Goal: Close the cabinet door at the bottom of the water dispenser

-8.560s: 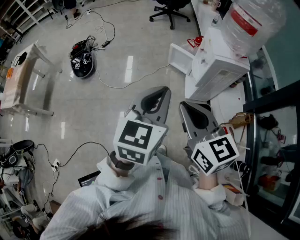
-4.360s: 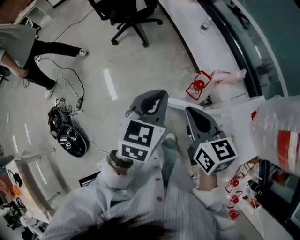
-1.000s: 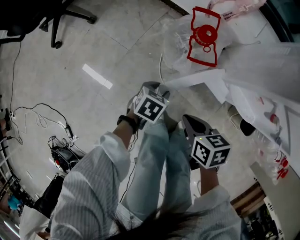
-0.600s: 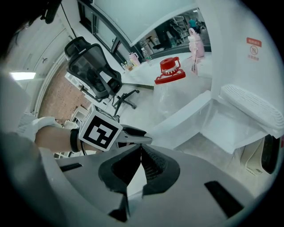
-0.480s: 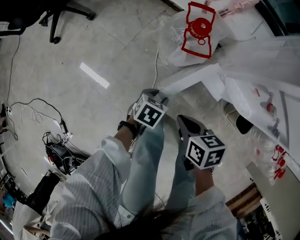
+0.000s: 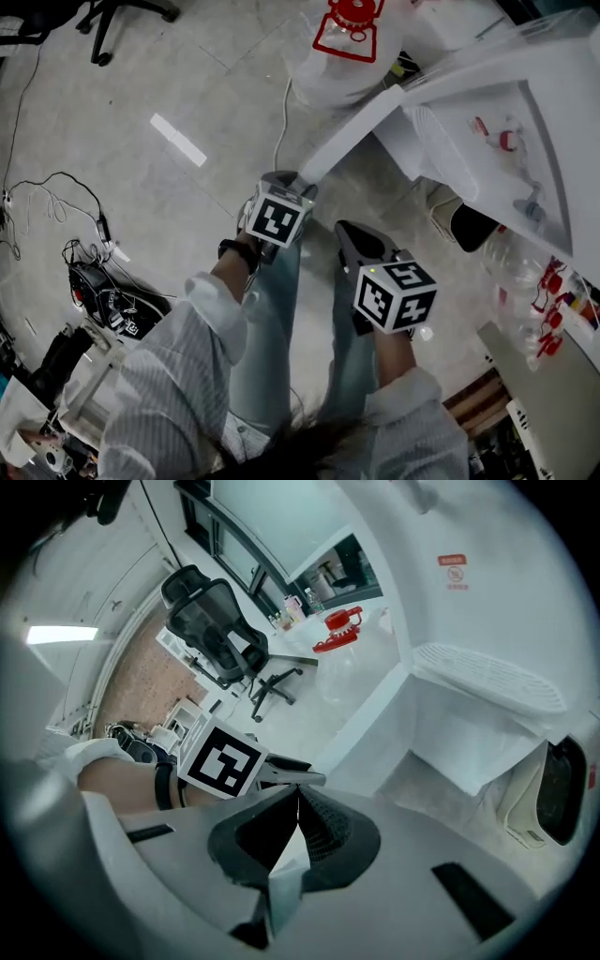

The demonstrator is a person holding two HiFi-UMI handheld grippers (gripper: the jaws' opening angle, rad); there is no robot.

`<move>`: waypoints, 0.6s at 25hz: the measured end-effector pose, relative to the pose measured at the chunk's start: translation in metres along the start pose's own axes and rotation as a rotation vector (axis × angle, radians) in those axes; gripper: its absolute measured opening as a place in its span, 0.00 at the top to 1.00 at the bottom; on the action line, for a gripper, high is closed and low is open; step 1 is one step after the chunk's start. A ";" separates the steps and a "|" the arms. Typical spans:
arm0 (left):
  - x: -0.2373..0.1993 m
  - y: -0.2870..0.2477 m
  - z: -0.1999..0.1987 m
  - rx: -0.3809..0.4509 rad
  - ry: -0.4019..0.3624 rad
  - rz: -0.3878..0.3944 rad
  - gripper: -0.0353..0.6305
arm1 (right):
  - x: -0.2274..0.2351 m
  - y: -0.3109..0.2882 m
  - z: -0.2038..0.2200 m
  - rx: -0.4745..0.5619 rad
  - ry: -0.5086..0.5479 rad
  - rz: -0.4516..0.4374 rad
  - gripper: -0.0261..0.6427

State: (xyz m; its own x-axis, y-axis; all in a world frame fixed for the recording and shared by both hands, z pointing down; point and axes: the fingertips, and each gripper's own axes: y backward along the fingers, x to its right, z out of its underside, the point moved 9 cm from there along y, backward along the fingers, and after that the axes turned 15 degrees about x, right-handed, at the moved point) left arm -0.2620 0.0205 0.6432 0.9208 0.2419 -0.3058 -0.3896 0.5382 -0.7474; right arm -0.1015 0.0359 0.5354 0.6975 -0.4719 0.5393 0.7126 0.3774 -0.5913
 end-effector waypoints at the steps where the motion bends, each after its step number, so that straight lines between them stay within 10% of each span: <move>1: 0.012 -0.002 0.005 0.003 0.010 -0.004 0.68 | 0.007 0.011 0.004 -0.004 0.006 -0.002 0.94; 15: 0.140 -0.047 0.032 0.062 0.138 -0.053 0.68 | 0.102 0.132 0.049 -0.010 0.014 0.029 0.94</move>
State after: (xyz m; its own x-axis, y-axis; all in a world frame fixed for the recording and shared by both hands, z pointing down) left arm -0.1152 0.0554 0.6541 0.9319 0.1013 -0.3482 -0.3370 0.5970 -0.7281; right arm 0.0679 0.0763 0.5416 0.7165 -0.4721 0.5135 0.6914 0.3834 -0.6123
